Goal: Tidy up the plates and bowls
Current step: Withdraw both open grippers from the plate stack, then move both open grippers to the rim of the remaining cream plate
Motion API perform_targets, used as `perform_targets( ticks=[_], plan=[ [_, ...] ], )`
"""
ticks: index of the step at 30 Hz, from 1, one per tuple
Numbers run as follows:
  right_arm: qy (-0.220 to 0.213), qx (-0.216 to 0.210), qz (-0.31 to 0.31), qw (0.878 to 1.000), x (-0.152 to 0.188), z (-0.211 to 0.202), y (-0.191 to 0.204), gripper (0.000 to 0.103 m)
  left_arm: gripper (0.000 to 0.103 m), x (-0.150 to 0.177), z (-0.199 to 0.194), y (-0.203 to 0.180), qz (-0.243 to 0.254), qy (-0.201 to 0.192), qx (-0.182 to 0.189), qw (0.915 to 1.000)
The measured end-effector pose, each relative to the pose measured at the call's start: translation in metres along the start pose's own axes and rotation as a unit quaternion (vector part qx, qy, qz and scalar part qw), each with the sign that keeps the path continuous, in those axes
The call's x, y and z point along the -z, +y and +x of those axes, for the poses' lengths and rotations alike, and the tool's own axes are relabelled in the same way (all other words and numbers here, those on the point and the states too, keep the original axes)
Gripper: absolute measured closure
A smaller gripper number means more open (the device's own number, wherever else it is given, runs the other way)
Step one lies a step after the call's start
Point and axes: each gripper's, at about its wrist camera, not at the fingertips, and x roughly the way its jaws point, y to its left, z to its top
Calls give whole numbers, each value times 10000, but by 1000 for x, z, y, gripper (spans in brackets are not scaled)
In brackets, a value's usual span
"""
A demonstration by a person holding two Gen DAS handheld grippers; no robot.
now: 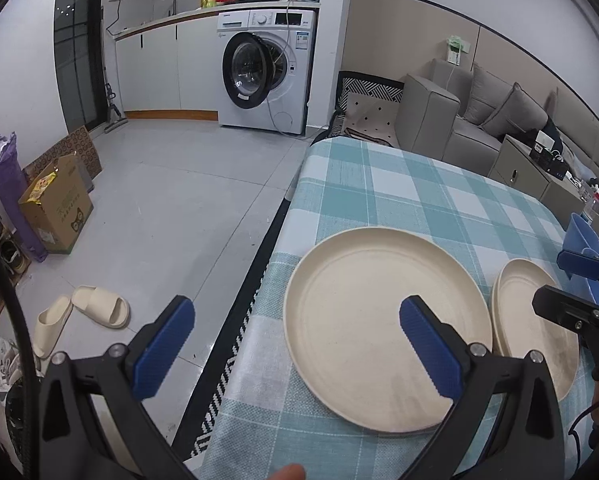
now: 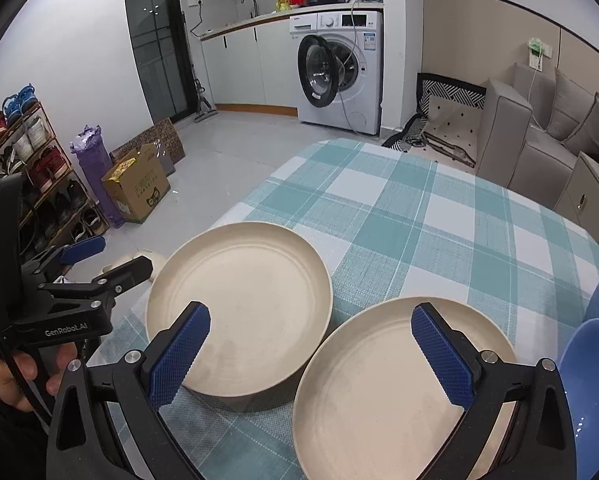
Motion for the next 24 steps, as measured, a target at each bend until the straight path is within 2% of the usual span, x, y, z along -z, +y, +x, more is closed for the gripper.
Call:
perform_targets(
  ticks=[10,18,22,24],
  plan=[
    [297,-17,-29,9996,0,37,-5,1,0,7,23,9,-177,302,-55,9994],
    [456,49,-174,9988,-1,59,-2,2,0,12,38,8,-160,518,164,9984],
    [635,-73,-127,9979,-1,71,-3,17,1,14,43,6,-94,554,228,9982],
    [676,-82,-155,9976,-1,76,-2,19,2,15,44,5,-55,559,210,9982]
  ],
)
